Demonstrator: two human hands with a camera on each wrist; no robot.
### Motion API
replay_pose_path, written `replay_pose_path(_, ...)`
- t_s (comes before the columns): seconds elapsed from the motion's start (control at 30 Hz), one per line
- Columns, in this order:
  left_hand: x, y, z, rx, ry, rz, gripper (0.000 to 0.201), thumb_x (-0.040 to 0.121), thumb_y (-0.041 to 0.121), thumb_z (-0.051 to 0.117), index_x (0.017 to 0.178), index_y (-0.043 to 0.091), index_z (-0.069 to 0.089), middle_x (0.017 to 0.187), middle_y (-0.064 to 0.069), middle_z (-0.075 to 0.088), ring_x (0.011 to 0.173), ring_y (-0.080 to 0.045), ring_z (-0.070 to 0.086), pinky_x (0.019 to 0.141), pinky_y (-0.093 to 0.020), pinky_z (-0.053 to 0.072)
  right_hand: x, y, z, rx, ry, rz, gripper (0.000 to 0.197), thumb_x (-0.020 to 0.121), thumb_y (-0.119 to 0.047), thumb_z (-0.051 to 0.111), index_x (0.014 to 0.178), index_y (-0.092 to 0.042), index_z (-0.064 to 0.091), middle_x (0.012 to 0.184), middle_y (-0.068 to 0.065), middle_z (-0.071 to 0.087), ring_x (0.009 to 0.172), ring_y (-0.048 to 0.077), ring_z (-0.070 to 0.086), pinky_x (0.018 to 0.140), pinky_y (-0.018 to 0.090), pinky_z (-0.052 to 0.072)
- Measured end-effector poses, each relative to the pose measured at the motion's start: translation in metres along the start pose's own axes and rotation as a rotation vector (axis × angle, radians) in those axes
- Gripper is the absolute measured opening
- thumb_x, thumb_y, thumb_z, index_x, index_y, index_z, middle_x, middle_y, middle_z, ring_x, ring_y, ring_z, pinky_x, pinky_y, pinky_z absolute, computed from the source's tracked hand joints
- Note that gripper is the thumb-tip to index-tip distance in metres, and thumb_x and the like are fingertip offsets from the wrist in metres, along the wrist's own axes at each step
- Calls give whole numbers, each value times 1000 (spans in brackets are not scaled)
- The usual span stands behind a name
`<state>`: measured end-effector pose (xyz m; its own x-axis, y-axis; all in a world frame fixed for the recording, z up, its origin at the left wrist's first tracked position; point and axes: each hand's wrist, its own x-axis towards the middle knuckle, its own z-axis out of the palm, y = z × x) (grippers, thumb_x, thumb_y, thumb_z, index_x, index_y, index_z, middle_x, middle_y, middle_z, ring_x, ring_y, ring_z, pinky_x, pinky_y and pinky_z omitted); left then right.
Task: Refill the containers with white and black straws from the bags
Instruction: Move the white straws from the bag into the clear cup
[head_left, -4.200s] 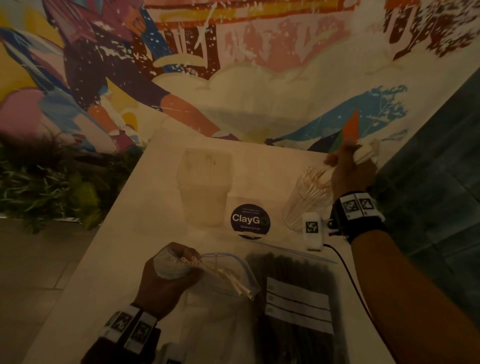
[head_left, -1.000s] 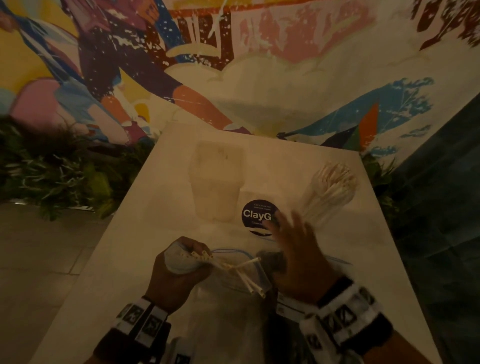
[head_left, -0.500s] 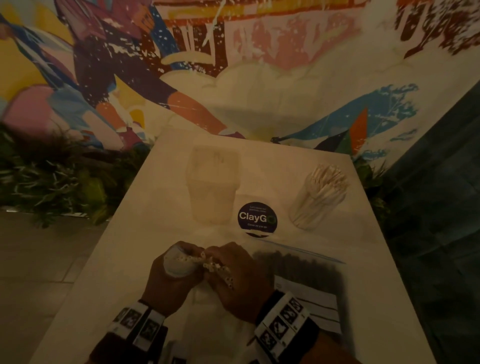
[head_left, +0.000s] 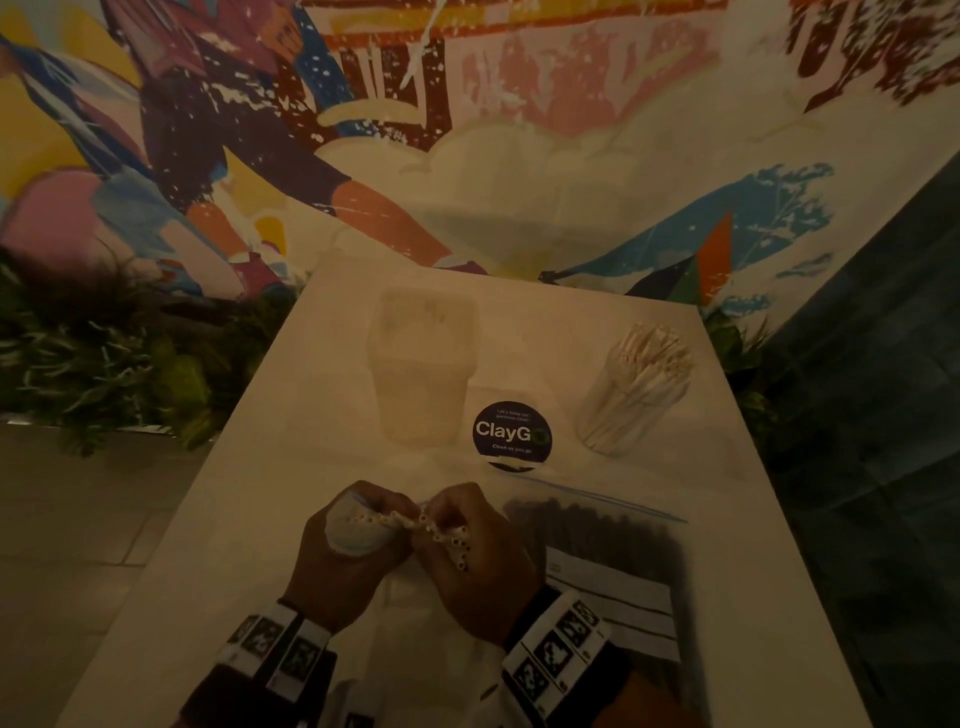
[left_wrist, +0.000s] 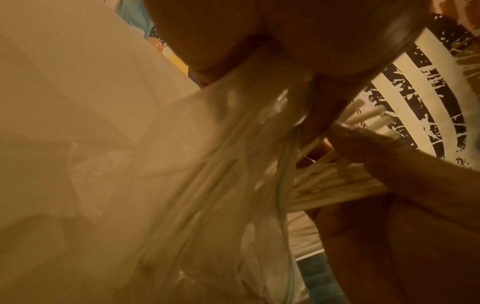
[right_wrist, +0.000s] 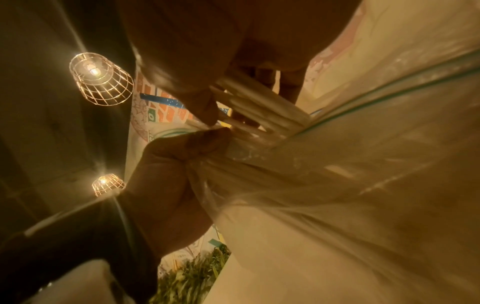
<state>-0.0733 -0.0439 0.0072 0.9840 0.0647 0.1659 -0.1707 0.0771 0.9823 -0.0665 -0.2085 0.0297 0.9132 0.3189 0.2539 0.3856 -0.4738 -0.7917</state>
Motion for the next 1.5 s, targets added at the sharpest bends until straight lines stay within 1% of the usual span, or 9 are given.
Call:
replay_pose_path(0.1,0,0,0,-13,2,-2,26,61,27,79,78,11,66,82,-12,70,77,-30,68,67,-38,56,3,-3,0,17,-28,-20,20,90,-38,56,109,-35,51,94,-11,59,82,10,58,72,37,50)
replay_pose_path(0.27,1,-3,0,-19,-9,-12,27,63,17,80,80,3,65,83,-14,70,79,-30,68,70,-42,57,8,4,-1,61,31,-4,16,88,-34,59,86,-19,54,85,-4,52,73,8,49,66,25,45)
replay_pose_path(0.37,1,-4,-1,-26,-5,-5,22,63,14,80,79,9,66,85,-13,70,81,-31,67,71,-40,57,11,8,-4,100,74,71,9,82,-33,58,83,-29,50,85,-7,56,72,2,52,64,14,41)
replay_pose_path(0.6,1,-3,-1,29,10,10,22,63,24,77,80,14,67,85,-12,71,82,-27,69,71,-41,56,19,7,-7,240,204,46,12,86,-17,44,77,-23,49,79,-14,63,73,9,61,67,34,54)
replay_pose_path(0.8,0,-1,0,46,-8,22,22,63,25,76,81,16,66,85,-10,72,81,-25,69,69,-37,56,10,27,3,49,4,214,17,86,-29,38,76,-24,51,75,-6,65,70,11,61,69,40,55)
replay_pose_path(0.97,0,0,0,68,11,16,28,62,28,75,80,9,65,86,-7,71,80,-20,68,70,-33,56,13,20,-3,156,169,122,17,86,-15,43,73,-13,55,71,-12,61,66,4,59,63,19,50)
replay_pose_path(1.13,1,-1,0,47,-4,9,23,62,27,75,82,20,66,88,-10,70,81,-24,68,70,-33,56,5,39,6,-67,-24,239,36,79,-41,31,73,-13,52,67,7,57,64,22,55,63,45,49)
replay_pose_path(1.33,0,-3,0,57,-16,24,25,62,9,78,82,6,64,86,-6,70,79,-20,68,69,-27,55,5,35,4,-29,-32,269,38,79,-44,31,73,-12,51,67,10,56,63,24,54,61,44,49)
replay_pose_path(1.5,-1,-4,-2,101,15,23,24,62,26,75,79,13,64,84,-8,70,79,-21,67,66,-31,55,8,23,-7,182,42,244,22,75,-4,43,62,-20,48,67,-2,57,66,4,57,64,21,48)
